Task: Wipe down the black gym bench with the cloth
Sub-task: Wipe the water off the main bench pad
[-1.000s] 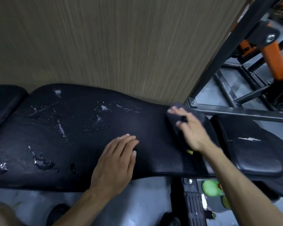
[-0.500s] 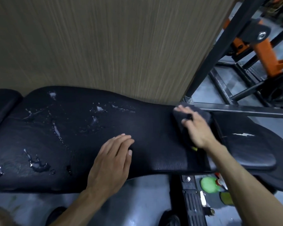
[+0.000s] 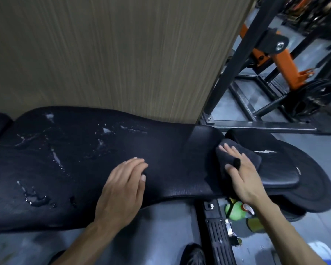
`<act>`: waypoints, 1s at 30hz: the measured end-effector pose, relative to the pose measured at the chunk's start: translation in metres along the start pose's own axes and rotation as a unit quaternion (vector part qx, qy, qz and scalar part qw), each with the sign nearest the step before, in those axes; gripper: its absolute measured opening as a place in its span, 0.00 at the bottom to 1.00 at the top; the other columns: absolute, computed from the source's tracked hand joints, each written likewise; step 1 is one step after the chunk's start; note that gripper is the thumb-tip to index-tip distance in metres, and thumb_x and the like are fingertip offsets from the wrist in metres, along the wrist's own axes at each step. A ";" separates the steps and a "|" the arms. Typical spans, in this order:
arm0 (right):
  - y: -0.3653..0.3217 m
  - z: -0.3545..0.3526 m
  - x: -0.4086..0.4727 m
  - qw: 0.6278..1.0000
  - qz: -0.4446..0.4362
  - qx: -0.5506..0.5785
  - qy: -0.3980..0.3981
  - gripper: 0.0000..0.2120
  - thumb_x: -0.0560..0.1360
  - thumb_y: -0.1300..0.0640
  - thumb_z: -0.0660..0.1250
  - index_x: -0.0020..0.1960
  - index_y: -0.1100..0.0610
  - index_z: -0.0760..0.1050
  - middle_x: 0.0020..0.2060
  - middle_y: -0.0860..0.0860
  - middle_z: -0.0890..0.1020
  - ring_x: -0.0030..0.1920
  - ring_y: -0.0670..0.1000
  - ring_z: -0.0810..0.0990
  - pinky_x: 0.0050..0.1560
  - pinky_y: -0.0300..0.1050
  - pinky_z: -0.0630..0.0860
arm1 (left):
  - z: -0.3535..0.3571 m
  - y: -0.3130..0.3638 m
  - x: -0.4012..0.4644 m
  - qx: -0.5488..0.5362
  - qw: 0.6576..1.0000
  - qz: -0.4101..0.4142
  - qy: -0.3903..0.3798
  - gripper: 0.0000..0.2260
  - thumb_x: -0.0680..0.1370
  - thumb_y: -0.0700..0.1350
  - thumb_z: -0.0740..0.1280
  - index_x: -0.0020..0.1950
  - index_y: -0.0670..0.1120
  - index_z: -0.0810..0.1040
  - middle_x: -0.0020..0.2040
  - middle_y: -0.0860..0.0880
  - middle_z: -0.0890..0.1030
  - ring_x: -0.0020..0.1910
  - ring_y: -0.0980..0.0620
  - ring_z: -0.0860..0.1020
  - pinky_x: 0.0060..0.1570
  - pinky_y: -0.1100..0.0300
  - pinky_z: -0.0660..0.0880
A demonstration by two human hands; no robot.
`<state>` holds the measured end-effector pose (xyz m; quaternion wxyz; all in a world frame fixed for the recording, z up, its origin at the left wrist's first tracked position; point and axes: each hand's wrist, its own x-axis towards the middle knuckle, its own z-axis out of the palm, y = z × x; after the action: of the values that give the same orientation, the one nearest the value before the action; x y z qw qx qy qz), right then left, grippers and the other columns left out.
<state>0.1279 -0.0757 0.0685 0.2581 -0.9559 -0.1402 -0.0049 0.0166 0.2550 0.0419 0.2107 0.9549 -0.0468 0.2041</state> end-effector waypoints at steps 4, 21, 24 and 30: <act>-0.059 0.052 -0.021 0.994 0.047 -0.050 0.081 0.33 0.74 0.42 0.53 0.79 0.49 0.65 0.79 0.47 0.63 0.80 0.51 0.58 0.80 0.51 0.50 | 0.000 0.002 0.000 0.013 1.000 0.001 0.003 0.15 0.83 0.45 0.58 0.66 0.44 0.78 0.66 0.48 0.79 0.69 0.49 0.75 0.71 0.54 0.67; -0.115 0.081 -0.063 0.995 -0.076 -0.067 0.023 0.33 0.75 0.43 0.53 0.80 0.47 0.62 0.80 0.45 0.60 0.81 0.48 0.53 0.80 0.50 0.47 | -0.002 0.003 -0.003 0.051 0.999 0.013 -0.010 0.16 0.82 0.46 0.56 0.64 0.45 0.78 0.64 0.48 0.79 0.64 0.48 0.77 0.69 0.52 0.69; -0.096 0.064 -0.073 0.991 -0.130 -0.033 -0.015 0.32 0.76 0.44 0.55 0.80 0.44 0.61 0.80 0.42 0.59 0.80 0.42 0.51 0.80 0.46 0.46 | -0.002 0.005 -0.002 0.057 0.998 0.013 -0.011 0.16 0.82 0.47 0.55 0.64 0.45 0.78 0.64 0.49 0.79 0.64 0.48 0.77 0.68 0.51 0.70; -0.049 0.033 -0.060 0.999 0.038 -0.002 0.038 0.36 0.71 0.39 0.45 0.78 0.44 0.63 0.77 0.39 0.58 0.81 0.47 0.53 0.80 0.46 0.44 | -0.002 0.007 -0.004 0.081 0.996 0.026 0.005 0.17 0.82 0.47 0.55 0.64 0.44 0.78 0.64 0.47 0.79 0.63 0.47 0.77 0.69 0.51 0.70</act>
<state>0.0545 -0.0344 0.0592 0.2613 -0.9602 -0.0934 -0.0318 0.0107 0.2499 0.0443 0.1277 0.9662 -0.0540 0.2174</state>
